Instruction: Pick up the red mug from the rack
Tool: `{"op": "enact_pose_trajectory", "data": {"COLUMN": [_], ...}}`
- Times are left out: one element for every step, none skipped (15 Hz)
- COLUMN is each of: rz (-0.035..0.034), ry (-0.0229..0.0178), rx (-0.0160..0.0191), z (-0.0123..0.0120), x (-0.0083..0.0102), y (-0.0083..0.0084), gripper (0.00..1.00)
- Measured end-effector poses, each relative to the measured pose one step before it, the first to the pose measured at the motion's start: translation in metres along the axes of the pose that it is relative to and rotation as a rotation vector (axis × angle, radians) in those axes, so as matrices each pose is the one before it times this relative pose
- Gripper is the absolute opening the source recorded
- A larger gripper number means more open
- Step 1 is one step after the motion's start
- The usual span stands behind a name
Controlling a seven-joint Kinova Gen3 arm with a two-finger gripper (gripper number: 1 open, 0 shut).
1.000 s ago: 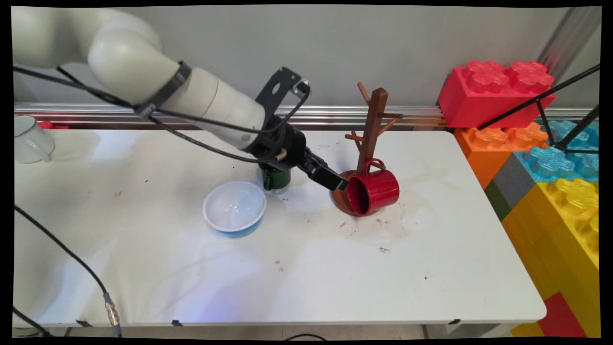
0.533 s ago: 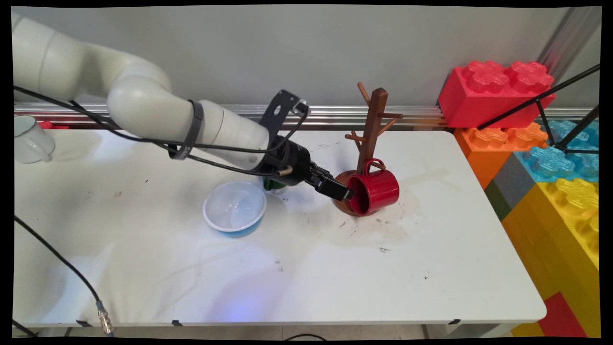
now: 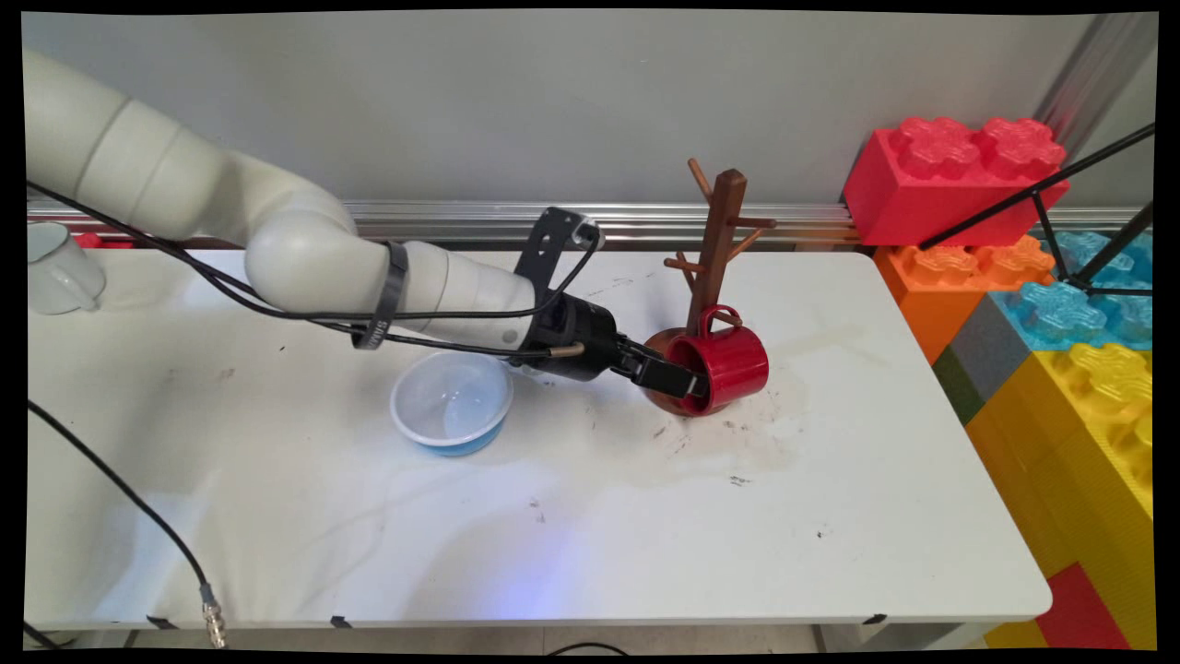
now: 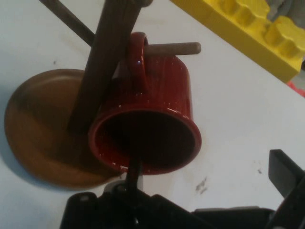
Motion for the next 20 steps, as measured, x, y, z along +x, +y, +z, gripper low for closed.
{"op": "enact_pose_trajectory", "data": {"rz": [-0.00882,-0.01149,-0.00669,-0.00998,-0.00774,-0.00495,-0.00487,-0.00581,-0.00362,-0.00506,-0.00514,-0.00512,-0.00418,-0.00287,-0.0048,-0.00619,-0.00657,-0.00618,-0.00864,-0.00864], "ry": [0.00679,0.00865,0.00473,0.0072,0.00579,0.00417,0.0044,0.00589,0.00401,0.00538,0.00628,0.00566,0.0042,0.00258,0.00365,0.00361,0.00262,0.00181,0.00223,0.00136], "rx": [-0.00294,-0.0035,-0.00217,-0.00332,-0.00275,-0.002,-0.00226,-0.0023,-0.00109,-0.00147,-0.00153,-0.00099,-0.00103,-0.00085,-0.00154,-0.00182,-0.00243,-0.00171,-0.00093,-0.00194], "z": [0.00344,0.00439,0.00276,0.00482,0.00433,0.00315,0.0034,0.00387,0.00251,0.00362,0.00408,0.00366,0.00303,0.00198,0.00293,0.00324,0.00312,0.00245,0.00249,0.0021], "x": [-0.00184,-0.00246,-0.00149,-0.00207,-0.00173,-0.00094,-0.00064,-0.00059,-0.00028,-0.00039,-0.00034,-0.00045,-0.00036,-0.00019,-0.00033,-0.00039,-0.0004,-0.00041,-0.00045,-0.0006], "y": [-0.00077,-0.00092,-0.00051,-0.00063,-0.00044,-0.00022,-0.00024,-0.00035,-0.00025,-0.00031,-0.00027,-0.00031,-0.00012,0.00001,0.00022,0.0004,0.00055,0.0004,0.00038,0.00053], "gripper": [1.0,1.0,1.0,1.0,1.0,1.0,1.0,1.0,1.0,1.0,1.0,1.0,1.0,1.0,1.0,1.0,1.0,1.0,1.0,1.0]}}
